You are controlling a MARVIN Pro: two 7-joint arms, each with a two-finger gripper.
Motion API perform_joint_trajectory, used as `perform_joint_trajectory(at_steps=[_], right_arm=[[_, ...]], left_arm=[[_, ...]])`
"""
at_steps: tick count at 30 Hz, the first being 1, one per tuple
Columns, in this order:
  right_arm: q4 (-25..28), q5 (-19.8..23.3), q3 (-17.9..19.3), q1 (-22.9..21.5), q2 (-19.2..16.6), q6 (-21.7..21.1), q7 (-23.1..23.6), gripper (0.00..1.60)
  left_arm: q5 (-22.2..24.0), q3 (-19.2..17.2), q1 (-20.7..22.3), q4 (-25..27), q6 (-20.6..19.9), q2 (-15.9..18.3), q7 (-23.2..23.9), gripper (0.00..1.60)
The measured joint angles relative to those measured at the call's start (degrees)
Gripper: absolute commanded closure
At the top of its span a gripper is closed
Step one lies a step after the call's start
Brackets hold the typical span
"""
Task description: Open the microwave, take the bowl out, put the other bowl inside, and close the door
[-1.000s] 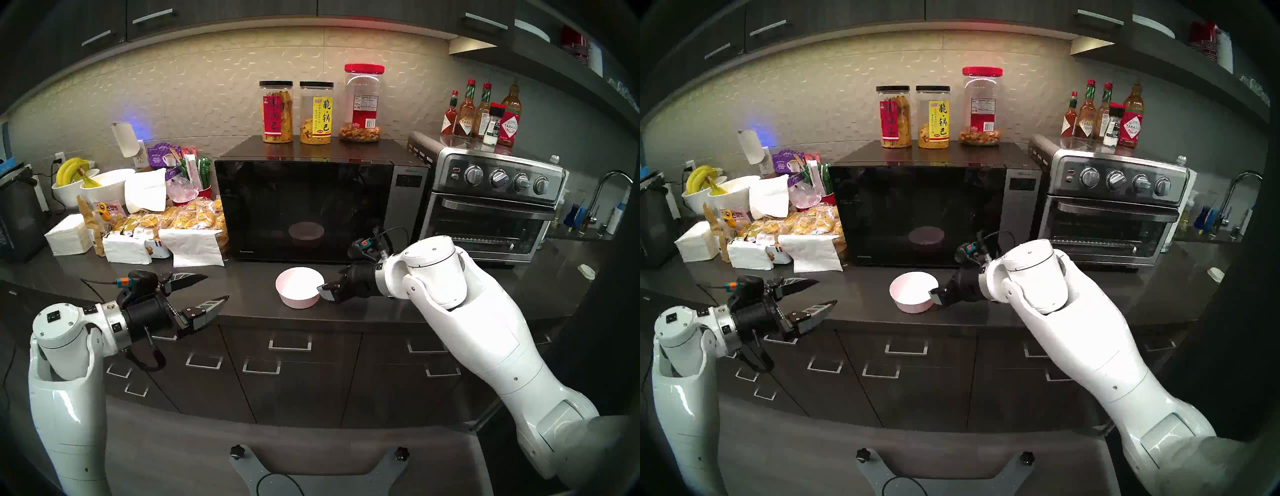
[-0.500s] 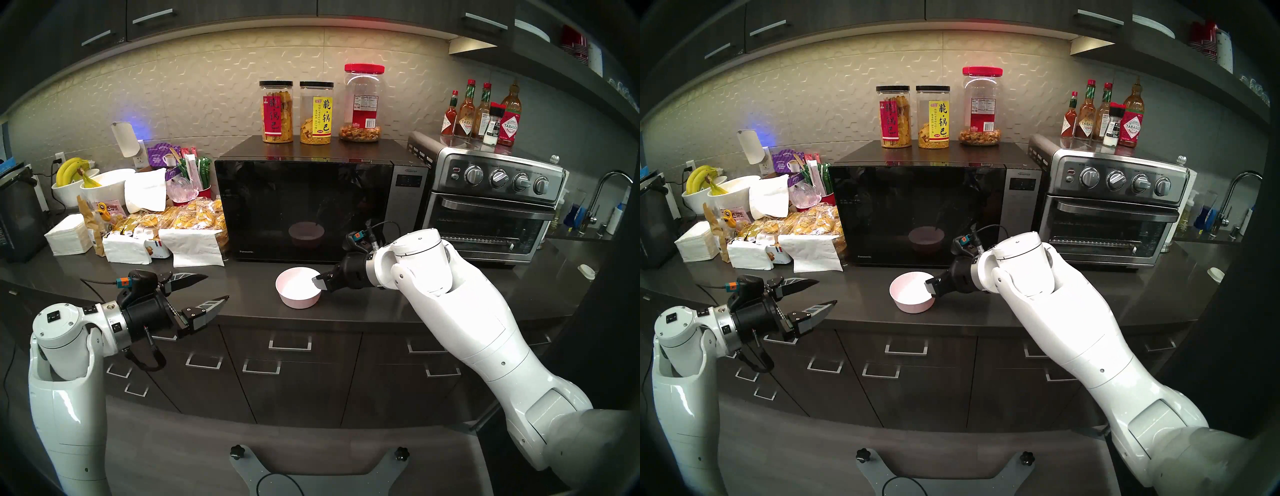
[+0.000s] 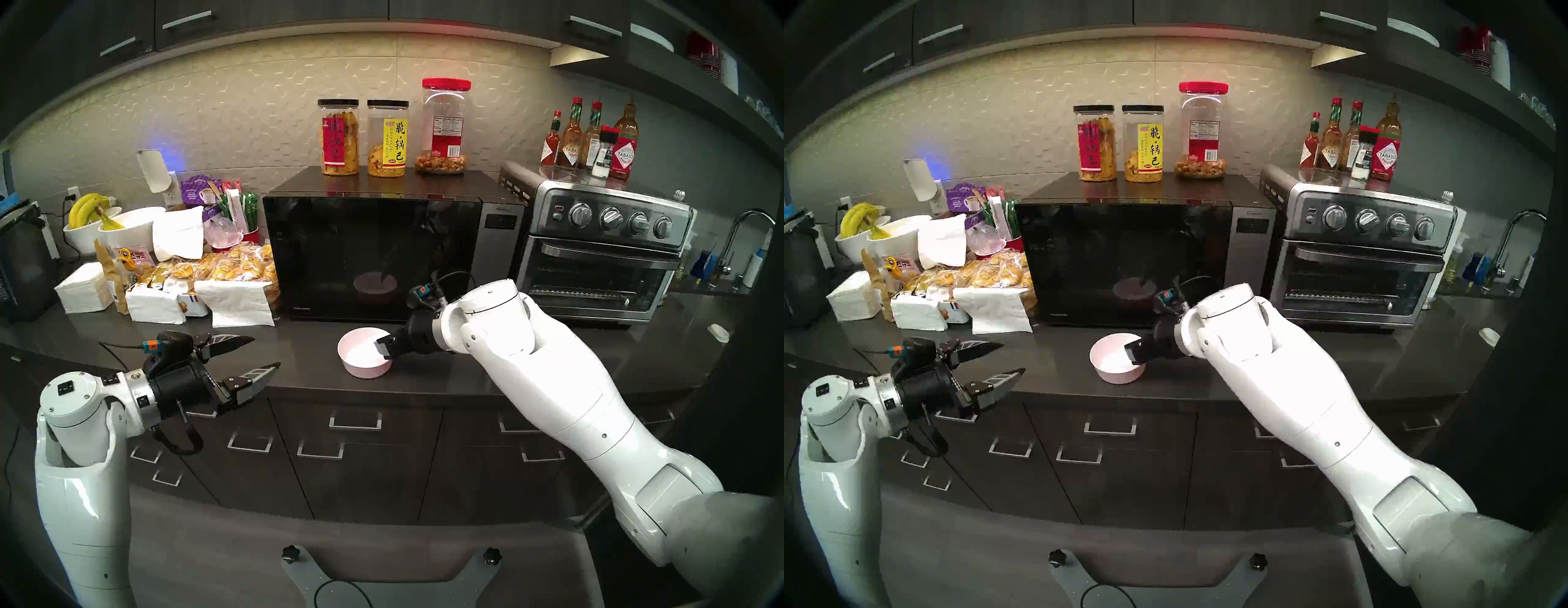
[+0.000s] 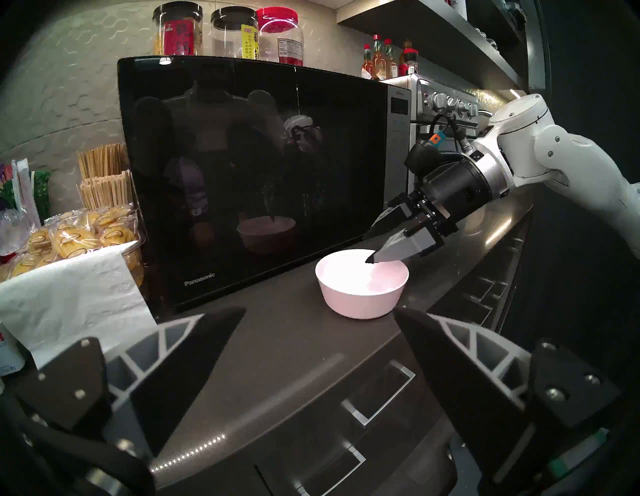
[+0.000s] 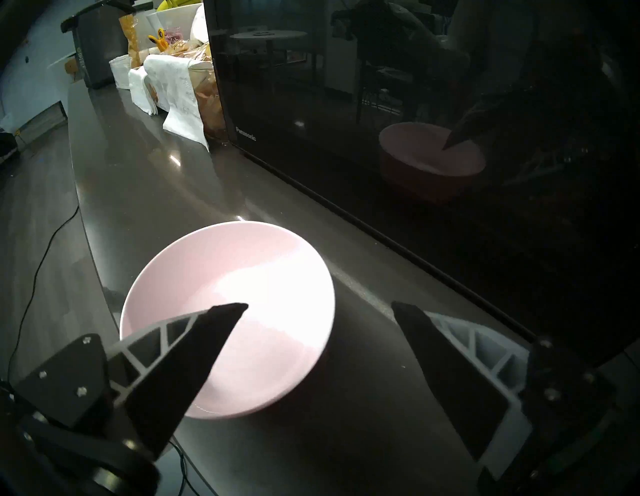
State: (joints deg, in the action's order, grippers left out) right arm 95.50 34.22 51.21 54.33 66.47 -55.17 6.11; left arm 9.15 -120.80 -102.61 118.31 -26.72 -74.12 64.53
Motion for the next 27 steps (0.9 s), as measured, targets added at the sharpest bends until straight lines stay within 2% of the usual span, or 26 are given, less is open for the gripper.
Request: perform_joint_trajectory(at_steps=[27], right_arm=[[-3.1,13.63,-8.66,-5.59,-0.46,0.0,-14.07,0.0]], left_arm=[[0.0,0.0,0.0,0.0,0.0,0.0,0.0,0.0]])
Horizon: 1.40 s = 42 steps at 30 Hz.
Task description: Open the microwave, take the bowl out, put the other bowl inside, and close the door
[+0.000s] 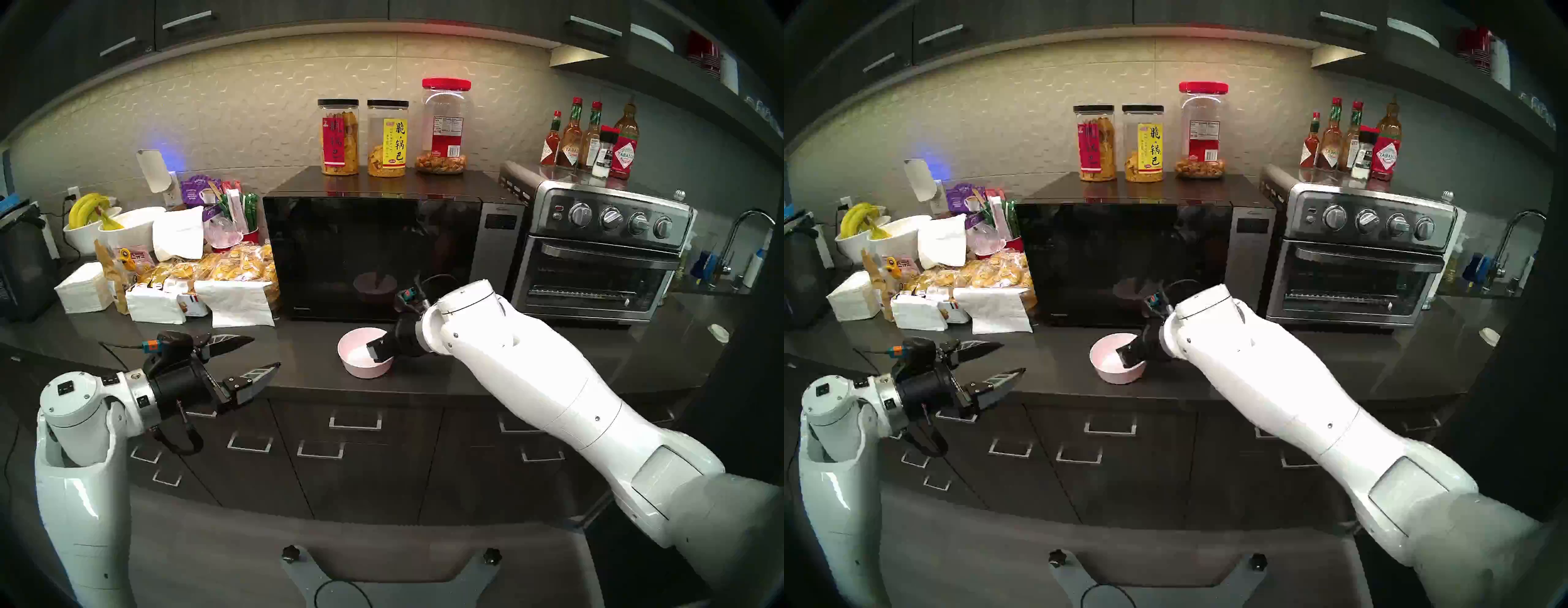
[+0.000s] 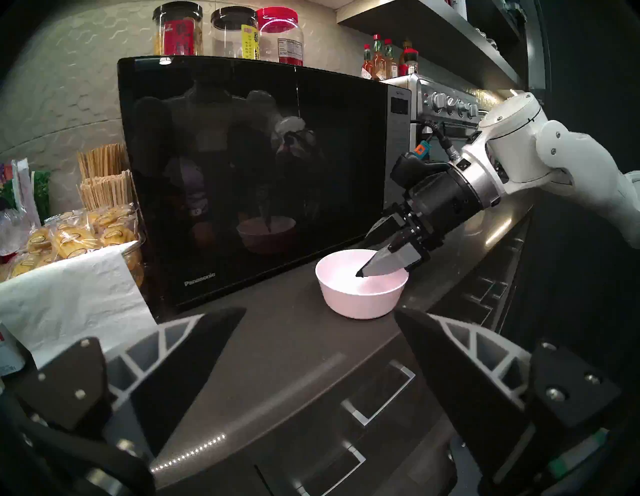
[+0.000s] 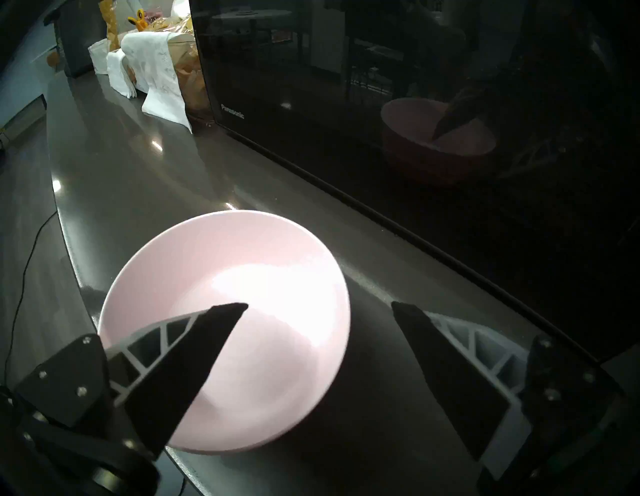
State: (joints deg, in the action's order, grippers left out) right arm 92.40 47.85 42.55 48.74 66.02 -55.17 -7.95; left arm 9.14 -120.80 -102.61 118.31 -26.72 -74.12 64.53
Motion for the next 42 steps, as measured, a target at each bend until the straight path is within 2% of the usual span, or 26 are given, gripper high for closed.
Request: perform_joint_trajectory(at_steps=[13,14,15,16,17,18,19,21,22,34,42], right_arm=[[-1.57,5.37,-3.51,-2.32,-1.1,0.01,-4.76,0.0],[-1.61,5.75,-3.76,-2.48,-1.17,0.02,-5.06,0.04],[-1.63,6.07,-3.98,-2.62,-1.24,0.02,-5.31,0.23],[-1.67,6.45,-4.24,-2.78,-1.3,0.02,-5.58,0.65],[-1.7,6.68,-4.41,-2.89,-1.34,0.02,-5.76,0.82],[-1.75,7.04,-4.69,-3.06,-1.4,0.02,-6.01,0.82],[-1.77,7.2,-4.82,-3.13,-1.42,0.02,-6.13,1.05],[-1.91,7.85,-5.3,-3.43,-1.46,0.02,-6.58,1.37],[-1.93,8.03,-5.41,-3.5,-1.46,0.03,-6.67,1.6],[-1.52,10.14,-6.51,-4.67,-2.13,0.05,-7.74,1.6],[0.26,11.68,-6.5,-4.85,-4.69,0.05,-6.89,1.6]], left_arm=[[0.0,0.0,0.0,0.0,0.0,0.0,0.0,0.0],[0.0,0.0,0.0,0.0,0.0,0.0,0.0,0.0],[0.0,0.0,0.0,0.0,0.0,0.0,0.0,0.0],[0.0,0.0,0.0,0.0,0.0,0.0,0.0,0.0],[0.0,0.0,0.0,0.0,0.0,0.0,0.0,0.0],[0.0,0.0,0.0,0.0,0.0,0.0,0.0,0.0],[0.0,0.0,0.0,0.0,0.0,0.0,0.0,0.0],[0.0,0.0,0.0,0.0,0.0,0.0,0.0,0.0],[0.0,0.0,0.0,0.0,0.0,0.0,0.0,0.0],[0.0,0.0,0.0,0.0,0.0,0.0,0.0,0.0],[0.0,0.0,0.0,0.0,0.0,0.0,0.0,0.0]])
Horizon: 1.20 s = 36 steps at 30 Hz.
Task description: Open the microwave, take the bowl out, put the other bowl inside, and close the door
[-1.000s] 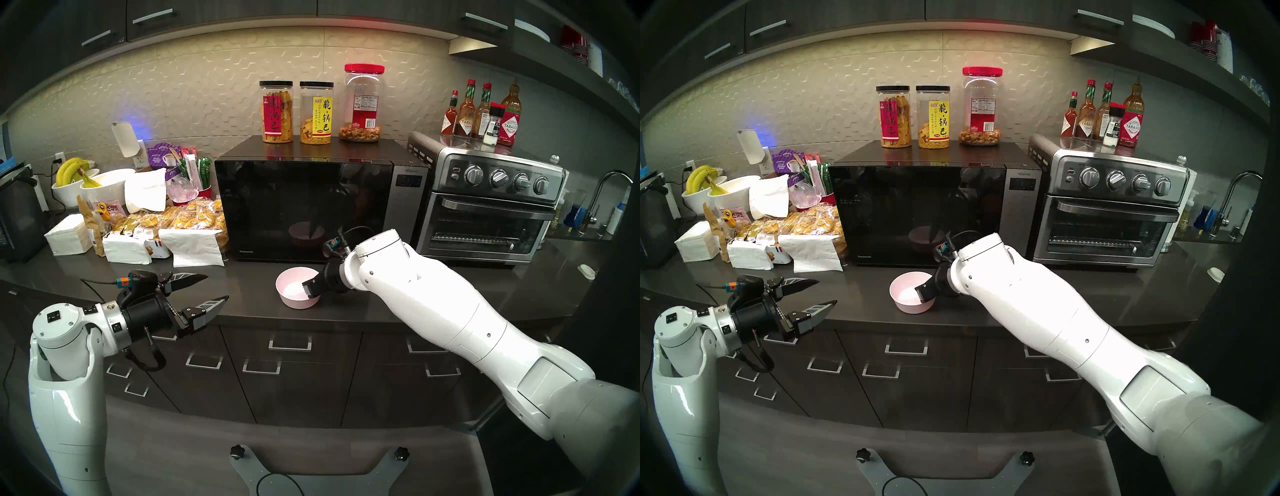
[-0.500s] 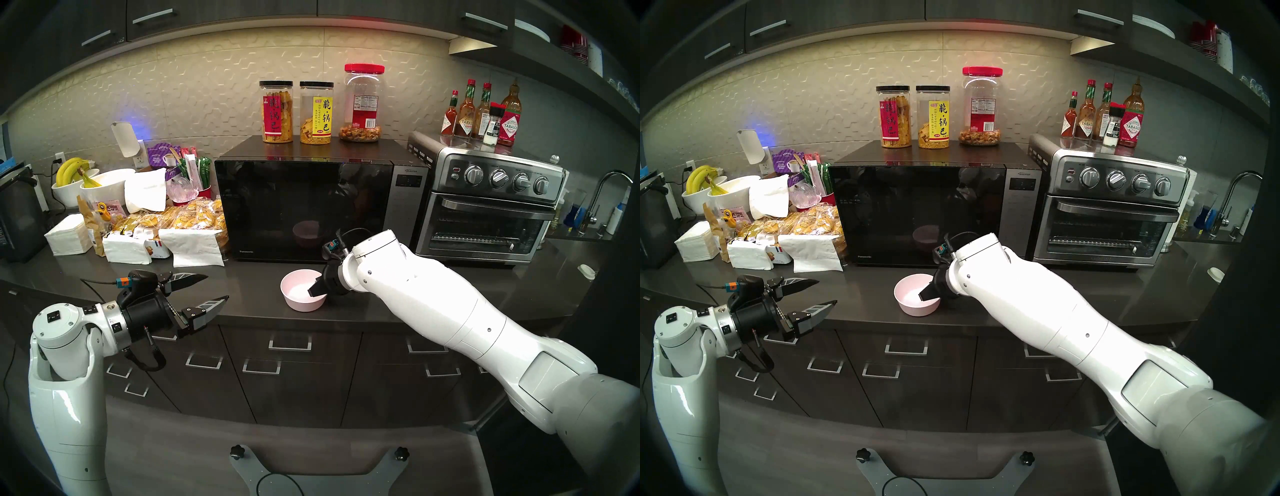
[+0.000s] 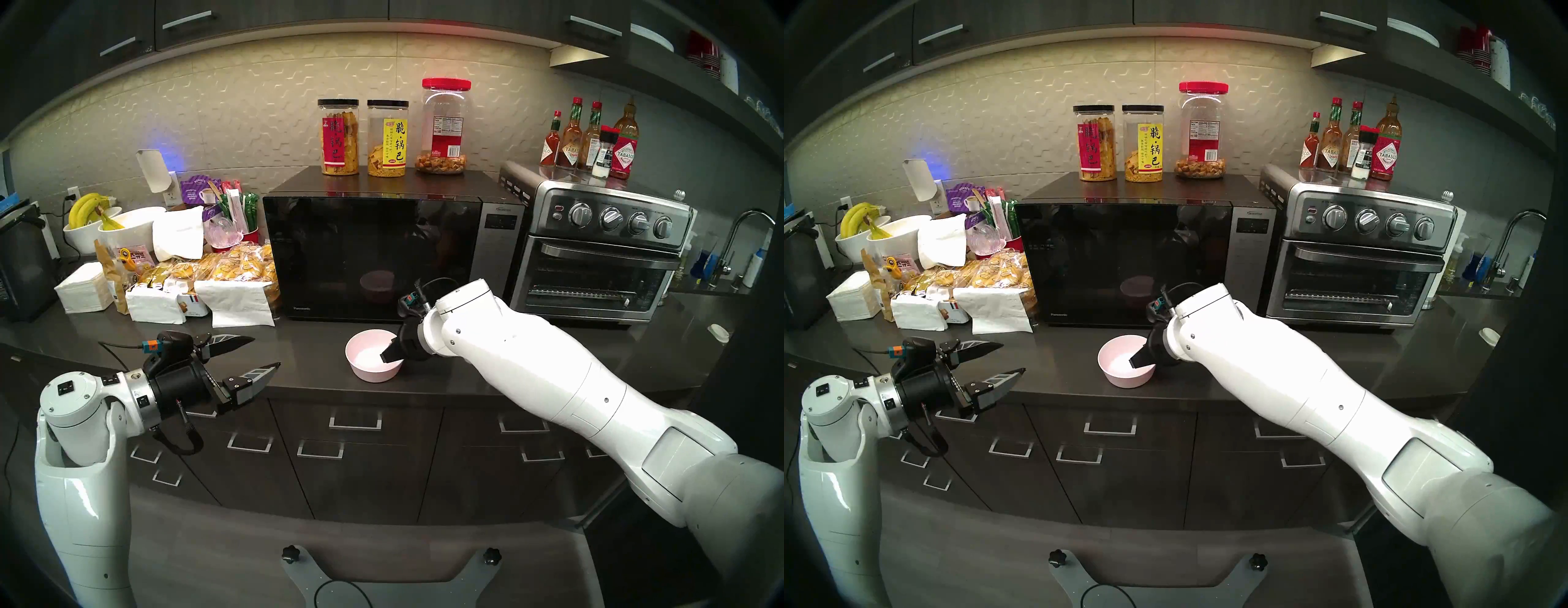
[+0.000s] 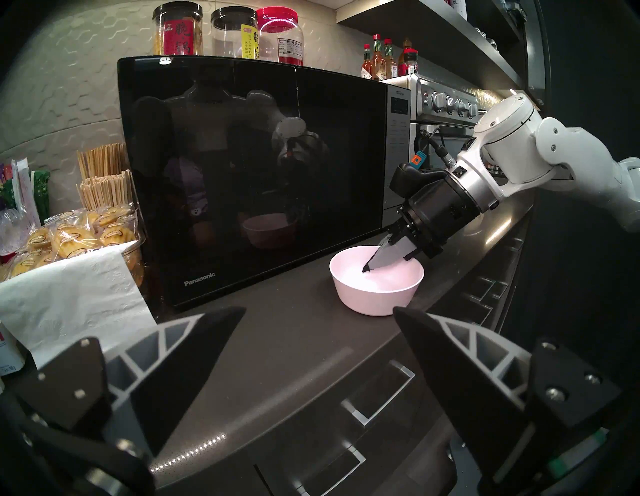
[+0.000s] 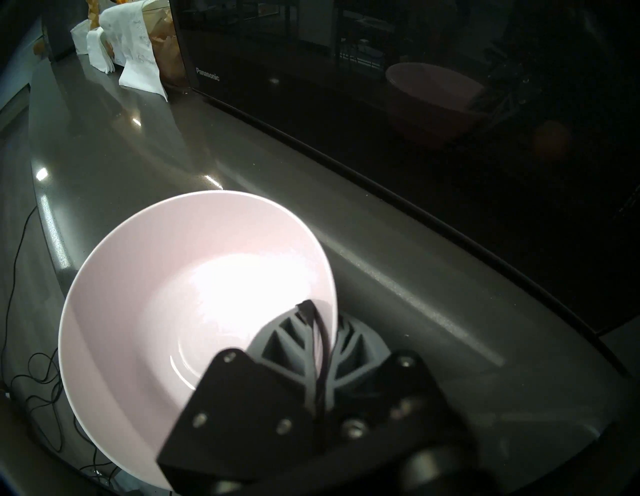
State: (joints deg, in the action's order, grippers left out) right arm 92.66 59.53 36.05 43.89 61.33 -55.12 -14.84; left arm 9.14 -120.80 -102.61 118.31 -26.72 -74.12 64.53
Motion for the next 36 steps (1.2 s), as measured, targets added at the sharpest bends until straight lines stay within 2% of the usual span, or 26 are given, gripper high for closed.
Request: perform_joint_trajectory(at_steps=[10,24,36], right_arm=[[2.8,1.17,0.43,0.0,-5.88,0.0,2.63,1.6],[-1.85,-0.93,0.36,-2.38,-10.95,0.02,7.99,1.6],[-3.07,-2.88,0.73,-3.91,-16.06,0.02,13.62,1.6]], left_arm=[[0.0,0.0,0.0,0.0,0.01,0.0,0.0,0.0],[-0.01,0.0,0.0,0.0,0.01,0.0,0.0,0.0],[-0.01,0.0,0.0,-0.01,0.01,0.0,0.0,0.0]])
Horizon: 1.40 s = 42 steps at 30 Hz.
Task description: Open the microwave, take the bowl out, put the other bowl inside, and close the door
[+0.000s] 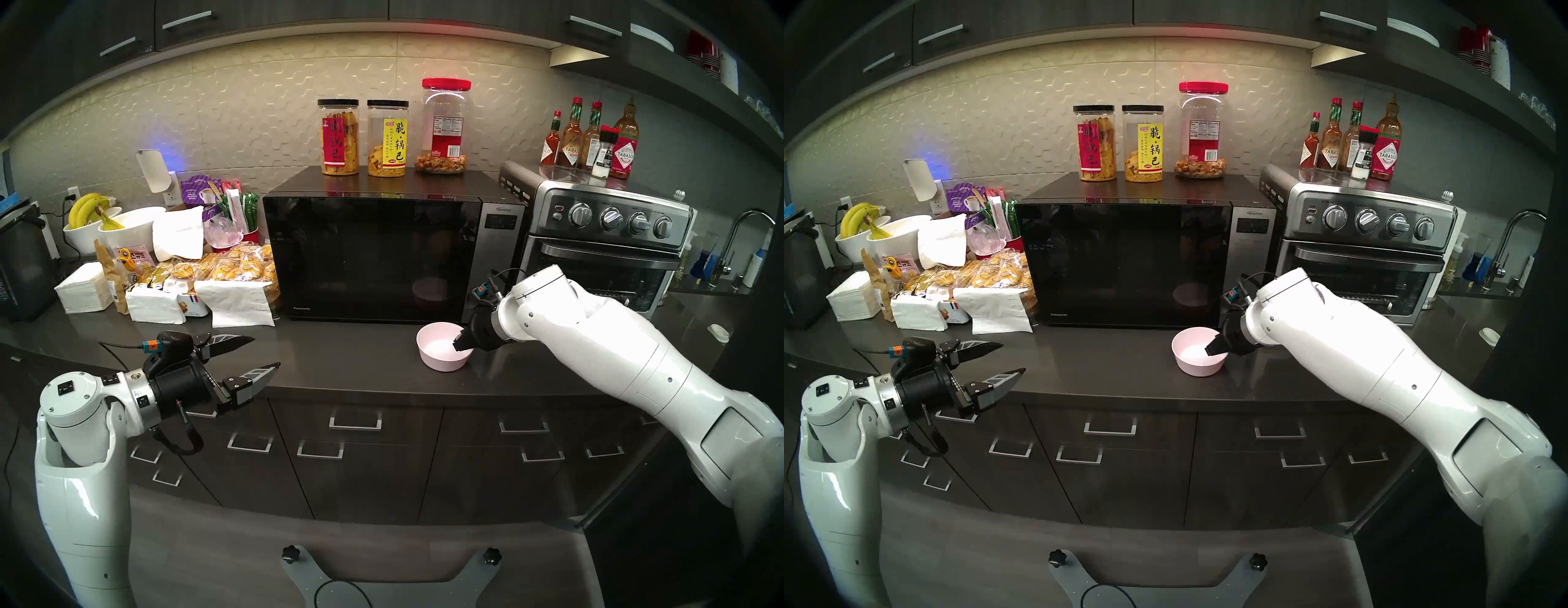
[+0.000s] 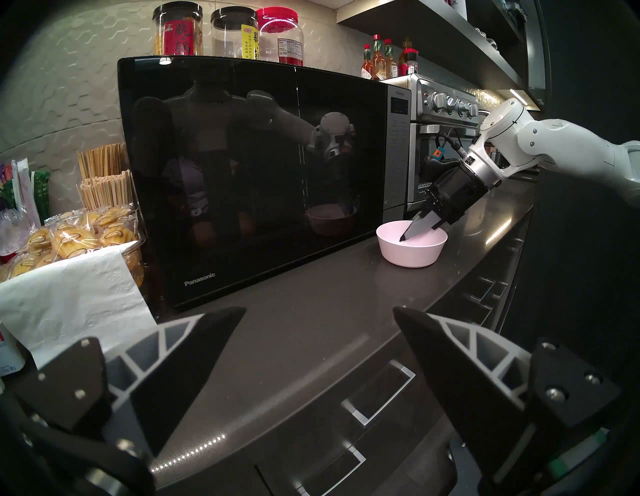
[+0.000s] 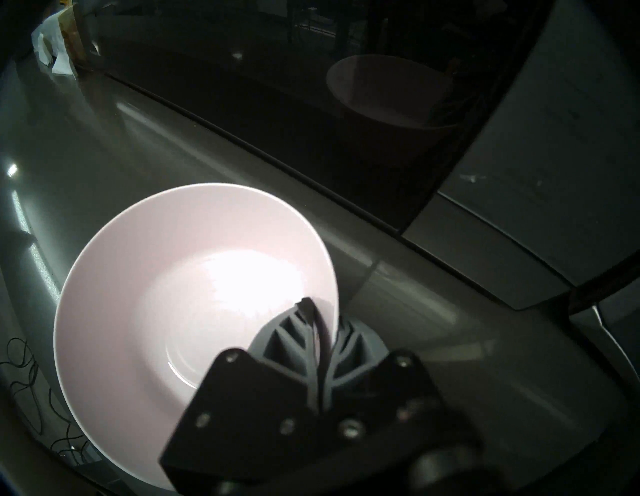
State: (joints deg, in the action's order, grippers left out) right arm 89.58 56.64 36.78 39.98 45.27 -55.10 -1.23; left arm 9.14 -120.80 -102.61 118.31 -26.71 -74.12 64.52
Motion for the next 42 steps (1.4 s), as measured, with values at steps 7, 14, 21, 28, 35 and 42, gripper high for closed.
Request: perform_joint_trajectory(at_steps=[7,14,21,28,35,42], right_arm=[[2.75,-0.69,0.29,0.06,-3.88,0.11,2.81,1.6],[3.35,-1.76,0.4,0.17,-7.52,1.21,5.55,1.6],[0.11,-3.38,0.29,-0.06,-8.44,2.59,7.06,1.6],[-4.91,-6.03,0.16,-1.36,-8.74,4.34,9.54,1.6],[-7.39,-7.86,0.15,-2.44,-9.73,5.34,12.09,1.6],[-9.06,-9.84,-0.1,-3.27,-11.18,6.27,15.31,1.6]], left_arm=[[0.0,0.0,0.0,0.0,0.0,0.0,0.0,0.0],[0.0,0.0,0.0,0.0,0.0,0.0,0.0,0.0],[0.0,0.0,0.0,0.0,0.0,0.0,0.0,0.0],[0.0,0.0,0.0,0.0,0.0,0.0,0.0,0.0],[0.0,0.0,0.0,0.0,0.0,0.0,0.0,0.0],[0.0,0.0,0.0,0.0,0.0,0.0,0.0,0.0]])
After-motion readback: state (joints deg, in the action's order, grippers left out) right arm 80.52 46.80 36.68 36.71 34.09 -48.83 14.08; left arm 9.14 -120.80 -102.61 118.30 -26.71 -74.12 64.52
